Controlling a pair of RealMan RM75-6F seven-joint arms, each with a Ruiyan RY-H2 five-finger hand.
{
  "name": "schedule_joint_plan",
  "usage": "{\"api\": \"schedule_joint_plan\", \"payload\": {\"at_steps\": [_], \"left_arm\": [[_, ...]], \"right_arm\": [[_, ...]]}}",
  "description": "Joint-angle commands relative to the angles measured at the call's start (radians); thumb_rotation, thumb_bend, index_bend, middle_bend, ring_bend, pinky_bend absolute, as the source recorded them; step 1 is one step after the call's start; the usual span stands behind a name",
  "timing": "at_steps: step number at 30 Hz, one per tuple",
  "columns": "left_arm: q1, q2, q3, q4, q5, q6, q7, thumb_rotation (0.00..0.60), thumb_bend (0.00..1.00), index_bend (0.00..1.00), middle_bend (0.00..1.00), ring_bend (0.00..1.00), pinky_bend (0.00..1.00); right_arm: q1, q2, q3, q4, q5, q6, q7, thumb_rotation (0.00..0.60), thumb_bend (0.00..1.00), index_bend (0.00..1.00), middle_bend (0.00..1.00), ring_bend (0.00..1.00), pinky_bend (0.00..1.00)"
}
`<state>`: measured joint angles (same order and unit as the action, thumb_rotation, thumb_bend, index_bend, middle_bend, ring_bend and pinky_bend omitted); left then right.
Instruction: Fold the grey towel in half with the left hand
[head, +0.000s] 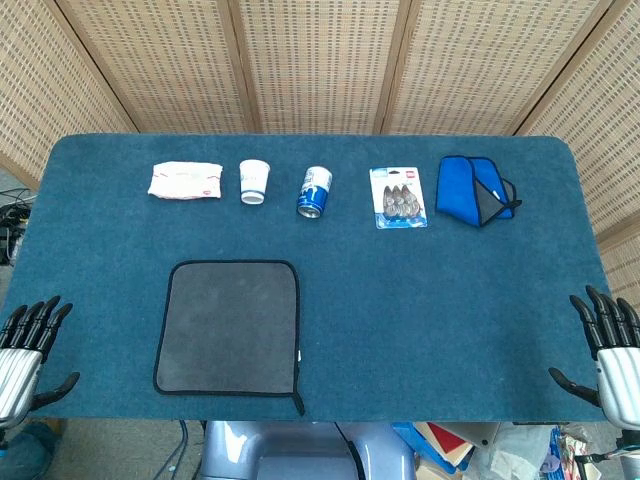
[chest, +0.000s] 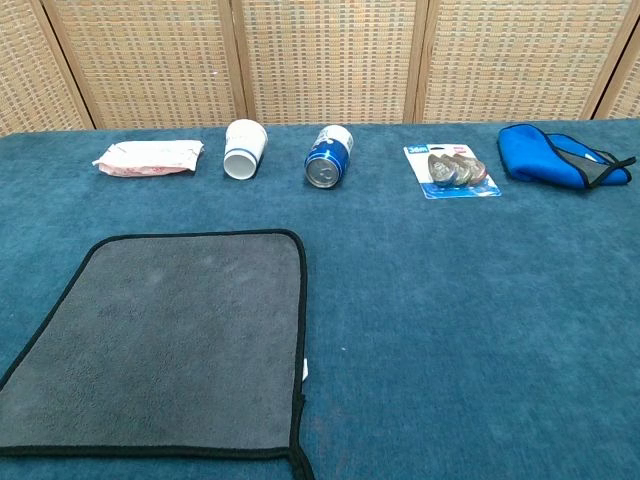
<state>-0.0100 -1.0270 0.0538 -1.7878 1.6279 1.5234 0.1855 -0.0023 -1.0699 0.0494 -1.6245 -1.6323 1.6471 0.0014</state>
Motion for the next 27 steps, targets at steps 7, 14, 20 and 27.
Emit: {"api": "schedule_joint_plan", "payload": {"at_steps": [7, 14, 20, 27], "left_arm": [[-0.014, -0.014, -0.004, 0.015, 0.007, -0.017, -0.007, 0.600, 0.25, 0.00, 0.00, 0.00, 0.00], [-0.141, -0.064, -0.047, 0.087, 0.066, -0.139, 0.001, 0.600, 0.26, 0.00, 0.00, 0.00, 0.00], [-0.388, -0.090, -0.070, 0.172, 0.232, -0.382, -0.022, 0.600, 0.26, 0.00, 0.00, 0.00, 0.00], [-0.596, -0.160, -0.160, 0.173, 0.196, -0.631, 0.082, 0.600, 0.26, 0.09, 0.00, 0.00, 0.00]], "right_arm": [[0.000, 0.000, 0.005, 0.002, 0.007, 0.001, 0.007, 0.600, 0.00, 0.00, 0.00, 0.00, 0.00], [0.011, -0.003, 0.022, 0.013, 0.044, -0.023, 0.017, 0.600, 0.00, 0.00, 0.00, 0.00, 0.00], [0.021, 0.005, 0.038, 0.010, 0.089, -0.051, 0.021, 0.600, 0.00, 0.00, 0.00, 0.00, 0.00], [0.028, 0.005, 0.050, 0.013, 0.140, -0.087, 0.010, 0.600, 0.00, 0.00, 0.00, 0.00, 0.00]]}}
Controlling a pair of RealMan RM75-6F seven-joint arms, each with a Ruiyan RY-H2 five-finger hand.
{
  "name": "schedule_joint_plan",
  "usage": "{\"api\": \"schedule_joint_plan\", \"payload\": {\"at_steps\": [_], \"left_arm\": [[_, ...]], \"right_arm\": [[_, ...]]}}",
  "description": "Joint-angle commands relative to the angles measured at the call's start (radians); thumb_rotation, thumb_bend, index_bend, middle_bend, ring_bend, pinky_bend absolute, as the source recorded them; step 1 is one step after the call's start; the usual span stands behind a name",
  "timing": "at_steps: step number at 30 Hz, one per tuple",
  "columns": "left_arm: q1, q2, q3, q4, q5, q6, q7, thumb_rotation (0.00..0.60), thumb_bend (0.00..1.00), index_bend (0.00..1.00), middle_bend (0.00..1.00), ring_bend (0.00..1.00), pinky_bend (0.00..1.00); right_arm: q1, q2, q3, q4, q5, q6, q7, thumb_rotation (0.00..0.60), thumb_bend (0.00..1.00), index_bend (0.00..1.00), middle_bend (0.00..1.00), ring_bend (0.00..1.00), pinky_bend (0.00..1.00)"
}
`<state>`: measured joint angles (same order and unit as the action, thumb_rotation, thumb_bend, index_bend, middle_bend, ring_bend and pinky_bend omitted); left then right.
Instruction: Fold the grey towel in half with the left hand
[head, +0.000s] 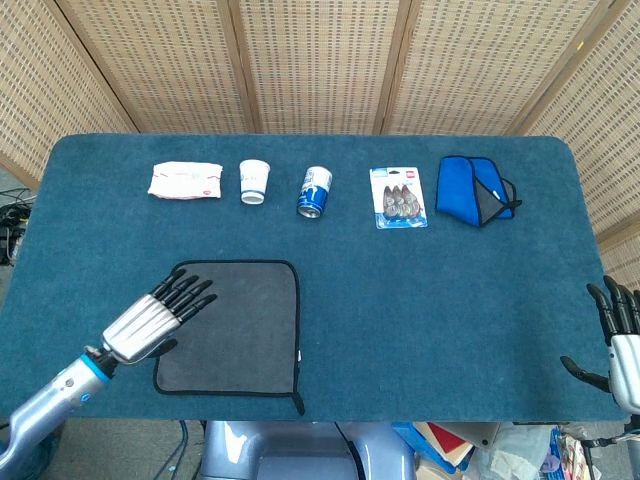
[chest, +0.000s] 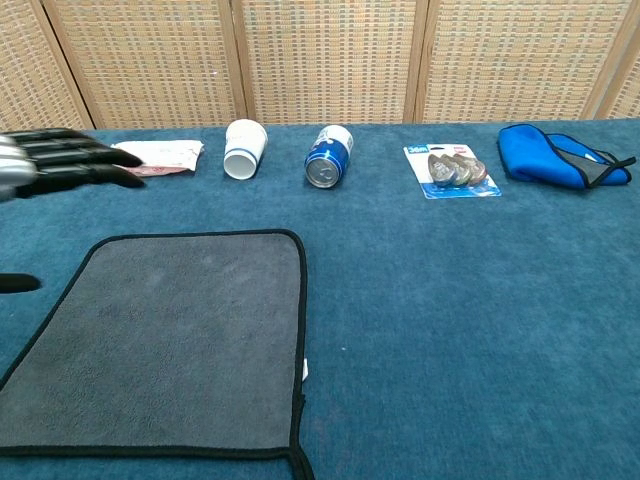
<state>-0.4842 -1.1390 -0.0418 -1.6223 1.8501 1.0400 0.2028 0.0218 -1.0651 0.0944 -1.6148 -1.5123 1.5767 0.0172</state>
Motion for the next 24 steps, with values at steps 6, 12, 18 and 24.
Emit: {"api": "schedule_joint_plan", "payload": {"at_steps": [6, 12, 18, 24], "left_arm": [[-0.267, -0.115, -0.129, 0.002, -0.133, -0.355, 0.184, 0.600, 0.28, 0.18, 0.00, 0.00, 0.00], [-0.374, -0.209, -0.158, 0.067, -0.206, -0.481, 0.268, 0.600, 0.32, 0.22, 0.00, 0.00, 0.00], [-0.449, -0.279, -0.168, 0.133, -0.255, -0.551, 0.321, 0.600, 0.33, 0.25, 0.00, 0.00, 0.00], [-0.502, -0.333, -0.151, 0.175, -0.289, -0.594, 0.354, 0.600, 0.33, 0.26, 0.00, 0.00, 0.00]], "right_arm": [[0.017, -0.003, 0.020, 0.020, 0.081, -0.064, -0.008, 0.600, 0.00, 0.00, 0.00, 0.00, 0.00], [0.024, -0.003, 0.031, 0.036, 0.117, -0.092, 0.005, 0.600, 0.00, 0.00, 0.00, 0.00, 0.00], [0.025, 0.000, 0.033, 0.043, 0.122, -0.095, 0.017, 0.600, 0.00, 0.00, 0.00, 0.00, 0.00], [0.026, 0.001, 0.038, 0.052, 0.140, -0.107, 0.029, 0.600, 0.00, 0.00, 0.00, 0.00, 0.00]]}}
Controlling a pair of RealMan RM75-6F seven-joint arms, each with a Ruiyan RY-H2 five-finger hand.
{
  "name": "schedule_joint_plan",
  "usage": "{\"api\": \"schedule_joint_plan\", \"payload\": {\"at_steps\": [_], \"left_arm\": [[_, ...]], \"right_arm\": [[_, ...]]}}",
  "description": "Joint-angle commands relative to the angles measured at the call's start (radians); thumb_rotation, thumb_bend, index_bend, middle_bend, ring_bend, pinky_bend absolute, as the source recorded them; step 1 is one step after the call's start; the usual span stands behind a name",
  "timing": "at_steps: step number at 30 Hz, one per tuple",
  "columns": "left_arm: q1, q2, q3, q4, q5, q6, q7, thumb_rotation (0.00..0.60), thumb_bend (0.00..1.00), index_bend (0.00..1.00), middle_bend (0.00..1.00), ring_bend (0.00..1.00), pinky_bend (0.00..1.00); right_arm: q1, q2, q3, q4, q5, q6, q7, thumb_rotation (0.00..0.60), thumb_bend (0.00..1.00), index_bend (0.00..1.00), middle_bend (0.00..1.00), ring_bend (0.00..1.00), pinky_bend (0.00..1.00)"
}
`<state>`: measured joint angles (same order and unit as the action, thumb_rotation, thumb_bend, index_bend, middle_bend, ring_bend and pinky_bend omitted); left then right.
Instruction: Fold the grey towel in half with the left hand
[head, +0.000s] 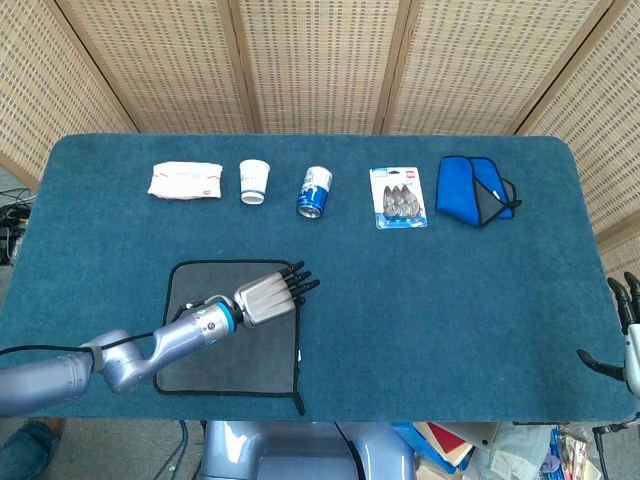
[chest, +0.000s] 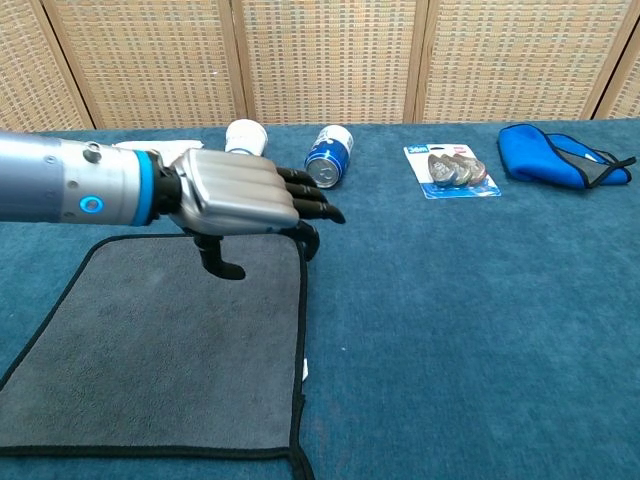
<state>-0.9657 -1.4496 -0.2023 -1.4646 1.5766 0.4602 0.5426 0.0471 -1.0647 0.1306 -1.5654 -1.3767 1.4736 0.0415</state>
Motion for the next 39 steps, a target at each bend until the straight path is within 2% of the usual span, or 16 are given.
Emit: {"api": "schedule_joint_plan", "payload": {"at_steps": [1, 10, 33, 39], "left_arm": [[-0.025, -0.029, 0.013, 0.021, -0.017, -0.016, 0.017, 0.600, 0.33, 0.26, 0.00, 0.00, 0.00], [-0.066, -0.091, 0.060, 0.073, -0.050, -0.027, 0.051, 0.600, 0.33, 0.27, 0.00, 0.00, 0.00], [-0.130, -0.141, 0.127, 0.085, -0.144, -0.006, 0.141, 0.600, 0.34, 0.30, 0.00, 0.00, 0.00], [-0.136, -0.133, 0.143, 0.079, -0.173, 0.001, 0.161, 0.600, 0.35, 0.38, 0.00, 0.00, 0.00]], "right_arm": [[0.001, 0.000, 0.003, 0.004, 0.006, -0.005, 0.007, 0.600, 0.00, 0.00, 0.00, 0.00, 0.00], [0.002, 0.003, 0.006, 0.013, 0.018, -0.016, 0.028, 0.600, 0.00, 0.00, 0.00, 0.00, 0.00], [-0.006, 0.008, 0.012, 0.023, 0.026, -0.008, 0.054, 0.600, 0.00, 0.00, 0.00, 0.00, 0.00], [-0.006, 0.009, 0.012, 0.024, 0.025, -0.009, 0.057, 0.600, 0.00, 0.00, 0.00, 0.00, 0.00]]}}
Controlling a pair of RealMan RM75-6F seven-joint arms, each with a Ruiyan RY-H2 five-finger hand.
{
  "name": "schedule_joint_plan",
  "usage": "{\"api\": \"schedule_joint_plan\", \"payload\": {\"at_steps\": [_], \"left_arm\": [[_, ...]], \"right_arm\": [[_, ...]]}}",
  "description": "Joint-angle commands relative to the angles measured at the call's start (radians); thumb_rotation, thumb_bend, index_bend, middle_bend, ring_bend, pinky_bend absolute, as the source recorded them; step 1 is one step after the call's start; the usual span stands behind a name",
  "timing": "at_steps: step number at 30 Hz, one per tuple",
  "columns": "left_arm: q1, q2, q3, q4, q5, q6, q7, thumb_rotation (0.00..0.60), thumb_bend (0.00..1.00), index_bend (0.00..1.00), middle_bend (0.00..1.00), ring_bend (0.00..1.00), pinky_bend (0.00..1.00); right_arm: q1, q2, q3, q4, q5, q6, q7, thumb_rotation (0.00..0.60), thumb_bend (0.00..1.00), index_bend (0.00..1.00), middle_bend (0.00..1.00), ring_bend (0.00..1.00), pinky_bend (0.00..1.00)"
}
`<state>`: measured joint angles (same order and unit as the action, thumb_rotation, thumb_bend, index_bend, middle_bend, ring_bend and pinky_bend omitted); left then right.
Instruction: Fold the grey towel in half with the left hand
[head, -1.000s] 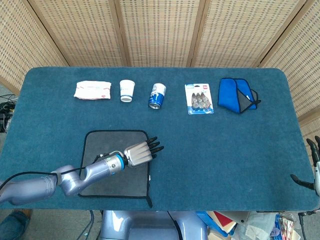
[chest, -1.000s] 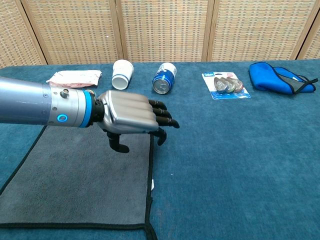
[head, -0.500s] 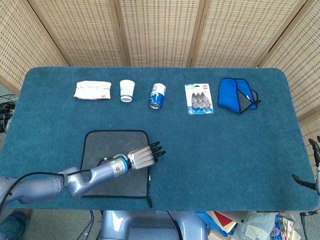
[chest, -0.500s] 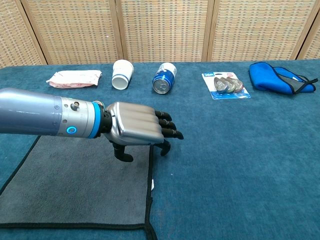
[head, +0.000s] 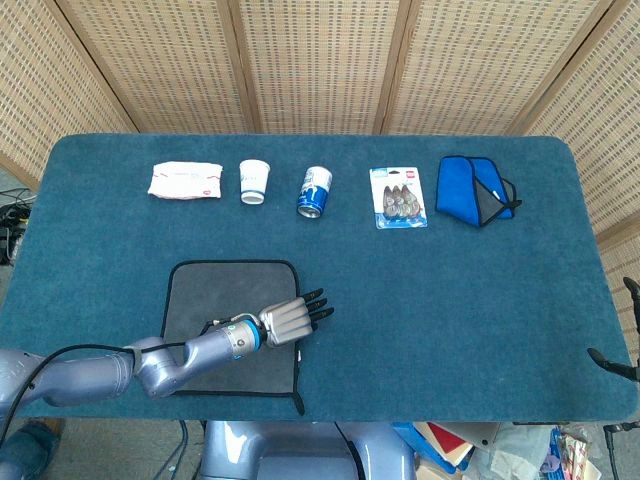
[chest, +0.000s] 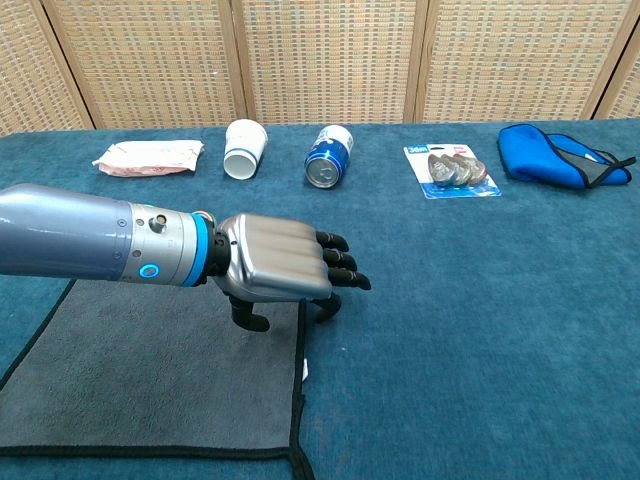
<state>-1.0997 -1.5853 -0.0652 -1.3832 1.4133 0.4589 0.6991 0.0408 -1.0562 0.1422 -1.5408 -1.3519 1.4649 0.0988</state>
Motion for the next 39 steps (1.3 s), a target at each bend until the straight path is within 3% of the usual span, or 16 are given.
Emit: {"api": "schedule_joint_plan", "payload": {"at_steps": [1, 18, 24, 39], "left_arm": [[-0.002, 0.004, 0.008, -0.003, -0.014, 0.004, 0.007, 0.600, 0.35, 0.39, 0.00, 0.00, 0.00], [-0.020, -0.002, 0.037, 0.002, -0.072, 0.058, 0.029, 0.600, 0.36, 0.46, 0.00, 0.00, 0.00], [-0.032, -0.010, 0.047, 0.007, -0.085, 0.063, 0.033, 0.600, 0.47, 0.50, 0.00, 0.00, 0.00], [-0.037, -0.010, 0.071, 0.004, -0.108, 0.088, 0.041, 0.600, 0.48, 0.60, 0.00, 0.00, 0.00]], "right_arm": [[0.000, 0.000, 0.000, -0.001, 0.000, 0.000, 0.000, 0.600, 0.00, 0.00, 0.00, 0.00, 0.00], [-0.001, 0.001, -0.001, -0.002, -0.003, -0.001, 0.001, 0.600, 0.00, 0.00, 0.00, 0.00, 0.00], [-0.001, 0.001, 0.000, 0.000, -0.002, -0.001, 0.003, 0.600, 0.00, 0.00, 0.00, 0.00, 0.00], [-0.002, 0.001, -0.001, 0.000, -0.006, 0.000, 0.008, 0.600, 0.00, 0.00, 0.00, 0.00, 0.00]]}}
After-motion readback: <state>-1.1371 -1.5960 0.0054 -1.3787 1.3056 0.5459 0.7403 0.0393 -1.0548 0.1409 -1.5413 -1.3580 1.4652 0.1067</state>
